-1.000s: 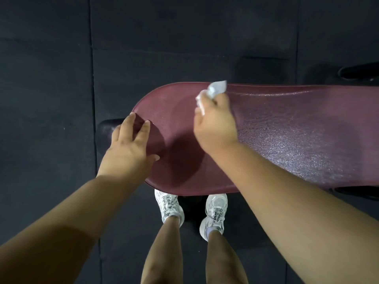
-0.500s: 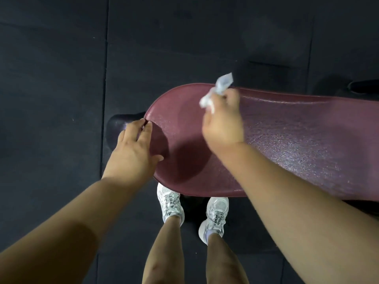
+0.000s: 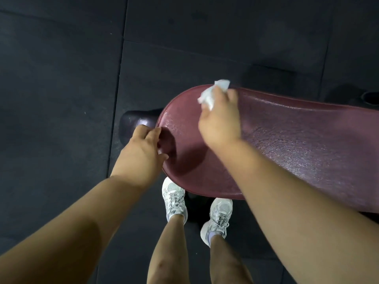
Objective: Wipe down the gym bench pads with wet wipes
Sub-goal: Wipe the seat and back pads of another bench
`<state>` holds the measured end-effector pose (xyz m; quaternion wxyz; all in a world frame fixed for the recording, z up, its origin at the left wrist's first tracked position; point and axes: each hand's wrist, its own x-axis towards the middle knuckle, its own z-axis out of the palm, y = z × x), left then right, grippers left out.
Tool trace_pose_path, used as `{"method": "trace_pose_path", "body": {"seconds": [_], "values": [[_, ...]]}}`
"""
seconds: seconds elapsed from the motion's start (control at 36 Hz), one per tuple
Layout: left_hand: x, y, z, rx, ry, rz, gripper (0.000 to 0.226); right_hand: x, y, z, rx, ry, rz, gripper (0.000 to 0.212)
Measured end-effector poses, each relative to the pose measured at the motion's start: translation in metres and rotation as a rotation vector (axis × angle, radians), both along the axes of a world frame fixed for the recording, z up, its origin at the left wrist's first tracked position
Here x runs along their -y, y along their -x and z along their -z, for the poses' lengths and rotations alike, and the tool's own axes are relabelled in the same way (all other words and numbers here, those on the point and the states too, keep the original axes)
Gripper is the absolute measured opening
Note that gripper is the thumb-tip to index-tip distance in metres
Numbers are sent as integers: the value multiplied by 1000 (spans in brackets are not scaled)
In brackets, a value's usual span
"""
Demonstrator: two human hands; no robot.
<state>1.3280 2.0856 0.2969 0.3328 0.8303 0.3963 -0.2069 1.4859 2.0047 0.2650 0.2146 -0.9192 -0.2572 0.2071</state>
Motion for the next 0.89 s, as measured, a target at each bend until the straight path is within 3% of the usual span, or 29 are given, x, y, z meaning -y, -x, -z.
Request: {"method": "trace_pose_path", "body": {"seconds": [0.11, 0.25, 0.33, 0.5, 0.56, 0.69, 0.81, 0.89], "values": [[-7, 10, 1, 23, 50, -44, 43, 3, 36, 2, -92, 13, -373, 58], [-14, 30, 2, -62, 15, -35, 45, 22, 20, -4, -26, -79, -780, 22], [-14, 35, 2, -72, 23, -42, 45, 17, -1, -5, -7, -89, -710, 21], [-10, 35, 3, -46, 39, -34, 47, -7, -21, -4, 55, -106, -82, 47], [-9, 34, 4, -33, 43, -41, 47, -11, -16, -2, 97, -71, -107, 55], [-7, 34, 2, -22, 37, -46, 47, -4, 4, -2, 135, -28, -466, 44], [-9, 35, 0, -24, 31, -49, 48, 3, -6, -7, 58, -52, -531, 40], [-10, 37, 0, -19, 35, -57, 49, 4, -16, -7, 134, -26, -496, 37]]}}
